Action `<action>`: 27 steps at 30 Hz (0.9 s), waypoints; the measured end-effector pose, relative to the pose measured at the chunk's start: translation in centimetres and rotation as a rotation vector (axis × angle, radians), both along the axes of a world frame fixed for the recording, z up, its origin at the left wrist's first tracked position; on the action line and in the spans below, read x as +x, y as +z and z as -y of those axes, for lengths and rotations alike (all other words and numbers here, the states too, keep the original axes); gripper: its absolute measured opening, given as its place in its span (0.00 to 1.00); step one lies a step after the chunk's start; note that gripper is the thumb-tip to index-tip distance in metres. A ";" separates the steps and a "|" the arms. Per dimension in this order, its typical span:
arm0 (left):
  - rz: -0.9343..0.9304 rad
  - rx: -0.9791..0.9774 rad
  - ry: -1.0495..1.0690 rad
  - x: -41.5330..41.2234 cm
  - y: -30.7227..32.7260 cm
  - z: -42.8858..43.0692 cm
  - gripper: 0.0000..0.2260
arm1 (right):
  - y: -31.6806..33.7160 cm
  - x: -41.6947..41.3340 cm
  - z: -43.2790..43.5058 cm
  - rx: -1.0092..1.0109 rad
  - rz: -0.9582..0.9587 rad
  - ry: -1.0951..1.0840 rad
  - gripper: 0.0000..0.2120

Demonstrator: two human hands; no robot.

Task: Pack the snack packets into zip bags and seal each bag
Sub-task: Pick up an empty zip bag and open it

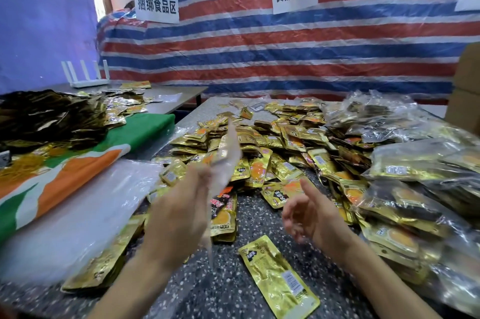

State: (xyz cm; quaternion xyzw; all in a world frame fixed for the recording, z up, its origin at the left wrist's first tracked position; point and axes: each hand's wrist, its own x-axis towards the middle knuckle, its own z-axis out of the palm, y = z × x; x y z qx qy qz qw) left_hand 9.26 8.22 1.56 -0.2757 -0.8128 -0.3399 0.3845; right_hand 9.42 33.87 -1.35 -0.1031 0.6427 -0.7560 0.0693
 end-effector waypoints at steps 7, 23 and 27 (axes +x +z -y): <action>-0.053 -0.252 -0.280 1.7 -4.0 -4.7 0.06 | 0.9 0.3 -0.3 -0.031 0.092 0.098 0.21; 0.981 0.495 -0.429 2.2 -1.2 -6.4 0.07 | 0.7 0.8 0.3 0.181 -0.047 0.112 0.15; 1.109 0.650 -0.436 1.9 -0.9 -6.5 0.06 | 0.8 0.7 0.1 0.189 -0.061 0.101 0.15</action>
